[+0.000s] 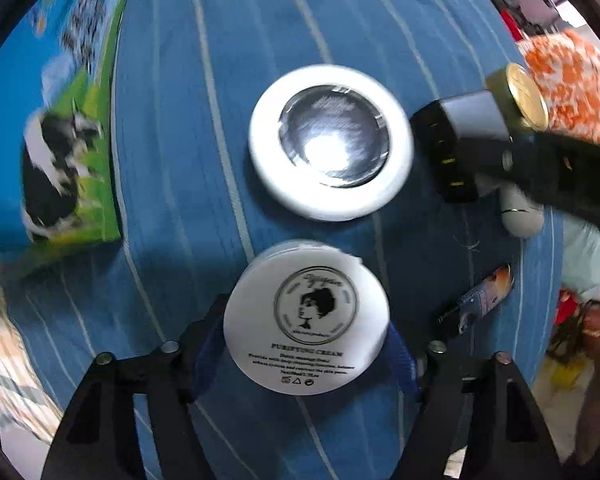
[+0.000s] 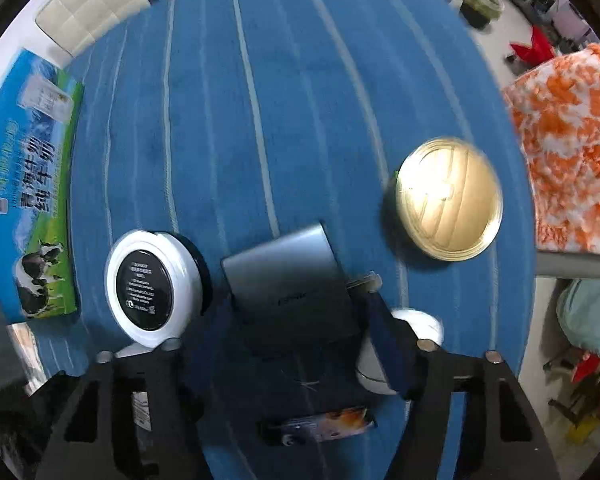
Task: Organize rigid objects
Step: 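Grasp the white Purifying Cream jar with the left tool while the right tool grasps the grey power bank, then carry the cream jar with the left tool while the right tool carries the power bank to the box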
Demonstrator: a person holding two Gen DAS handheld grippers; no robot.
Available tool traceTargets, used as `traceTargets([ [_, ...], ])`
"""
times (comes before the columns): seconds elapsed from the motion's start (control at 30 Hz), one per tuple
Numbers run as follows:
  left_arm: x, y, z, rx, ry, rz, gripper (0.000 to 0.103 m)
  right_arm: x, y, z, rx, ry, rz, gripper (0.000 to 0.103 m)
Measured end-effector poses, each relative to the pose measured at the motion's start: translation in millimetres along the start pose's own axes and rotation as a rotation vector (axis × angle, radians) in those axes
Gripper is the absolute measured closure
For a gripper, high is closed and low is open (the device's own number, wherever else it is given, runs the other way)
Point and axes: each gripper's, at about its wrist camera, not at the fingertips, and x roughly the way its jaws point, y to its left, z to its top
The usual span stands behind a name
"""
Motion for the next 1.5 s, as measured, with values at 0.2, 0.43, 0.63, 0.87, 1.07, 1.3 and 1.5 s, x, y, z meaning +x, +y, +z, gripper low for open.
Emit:
traceTargets([
  [0.2,-0.1,-3.1,-4.1,-0.005,0.002,-0.027,0.022,1.7,-1.0,-8.3,0.024,-0.002,-0.003,0.041],
  [0.43,-0.2,-31.0,-20.6,0.074,-0.053,0.066,0.037,-12.4,-5.6,-30.0,0.056,-0.019,-0.006,0.044],
  [0.63,-13.7,-17.3,-34.7,0.088,-0.088,0.078,0.037,-33.7,-2.7,-55.1,0.076,-0.078,0.000,0.044],
  [0.87,-51.7,-29.8,-50.0,0.130,-0.181,0.088,0.038,-79.4,-1.6,-79.0,0.081,-0.180,0.037,0.044],
  [1.07,-98.3,-15.9,-64.1,0.157,-0.277,0.083,0.038,-133.6,12.8,-94.1,0.056,-0.291,0.055,0.044],
  [1.3,-140.5,21.8,-71.3,0.146,-0.383,0.078,0.038,-168.6,32.9,-91.7,0.042,-0.353,0.074,0.044],
  [1.5,-173.5,78.8,-81.7,0.042,-0.440,0.049,0.038,-181.0,73.9,-95.6,-0.029,-0.352,0.121,0.044],
])
